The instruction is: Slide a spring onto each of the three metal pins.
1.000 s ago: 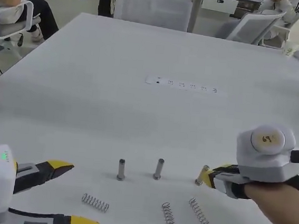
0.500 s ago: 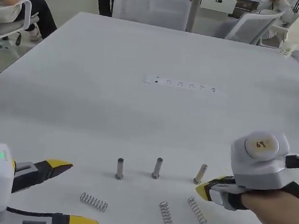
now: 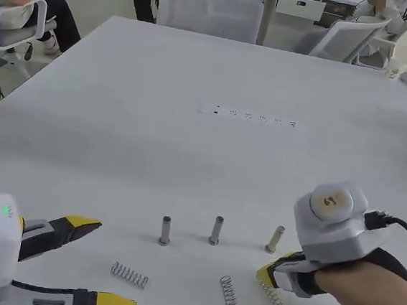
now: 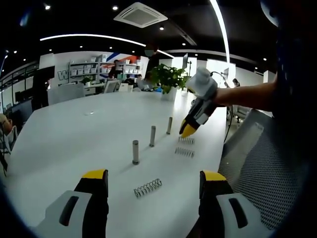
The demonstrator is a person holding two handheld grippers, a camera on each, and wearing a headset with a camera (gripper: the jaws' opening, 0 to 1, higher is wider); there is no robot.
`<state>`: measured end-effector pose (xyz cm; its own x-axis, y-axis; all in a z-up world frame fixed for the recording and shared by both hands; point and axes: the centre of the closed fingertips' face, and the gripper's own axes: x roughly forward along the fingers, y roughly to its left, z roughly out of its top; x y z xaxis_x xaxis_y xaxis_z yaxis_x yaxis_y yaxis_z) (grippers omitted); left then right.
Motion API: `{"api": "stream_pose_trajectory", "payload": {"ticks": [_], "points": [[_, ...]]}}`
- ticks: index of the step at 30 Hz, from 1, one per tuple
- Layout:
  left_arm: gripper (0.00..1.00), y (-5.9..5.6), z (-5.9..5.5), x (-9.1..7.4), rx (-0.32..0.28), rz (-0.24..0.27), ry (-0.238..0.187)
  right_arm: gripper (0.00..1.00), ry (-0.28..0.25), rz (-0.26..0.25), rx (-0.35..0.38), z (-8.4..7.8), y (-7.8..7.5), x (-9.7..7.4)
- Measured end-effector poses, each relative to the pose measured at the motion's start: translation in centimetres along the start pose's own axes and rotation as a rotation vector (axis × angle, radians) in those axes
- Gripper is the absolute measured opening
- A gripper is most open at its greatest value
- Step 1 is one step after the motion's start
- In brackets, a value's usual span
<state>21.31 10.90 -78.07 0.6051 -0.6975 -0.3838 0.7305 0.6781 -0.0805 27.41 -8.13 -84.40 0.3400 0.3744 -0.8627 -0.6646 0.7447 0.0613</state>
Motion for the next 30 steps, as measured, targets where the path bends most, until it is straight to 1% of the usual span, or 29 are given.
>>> {"api": "stream_pose_trajectory", "payload": {"ticks": [10, 23, 30], "points": [[0.72, 0.1, 0.1, 0.0, -0.005, 0.002, -0.007, 0.13, 0.054, 0.000, -0.011, -0.6, 0.0, 0.9], [0.72, 0.2, 0.1, -0.1, -0.010, 0.005, -0.012, 0.12, 0.092, -0.010, -0.032, -0.8, -0.2, 1.3], [0.72, 0.3, 0.1, -0.1, -0.012, 0.009, -0.015, 0.11, 0.116, -0.035, -0.081, -0.9, -0.2, 1.4]]}}
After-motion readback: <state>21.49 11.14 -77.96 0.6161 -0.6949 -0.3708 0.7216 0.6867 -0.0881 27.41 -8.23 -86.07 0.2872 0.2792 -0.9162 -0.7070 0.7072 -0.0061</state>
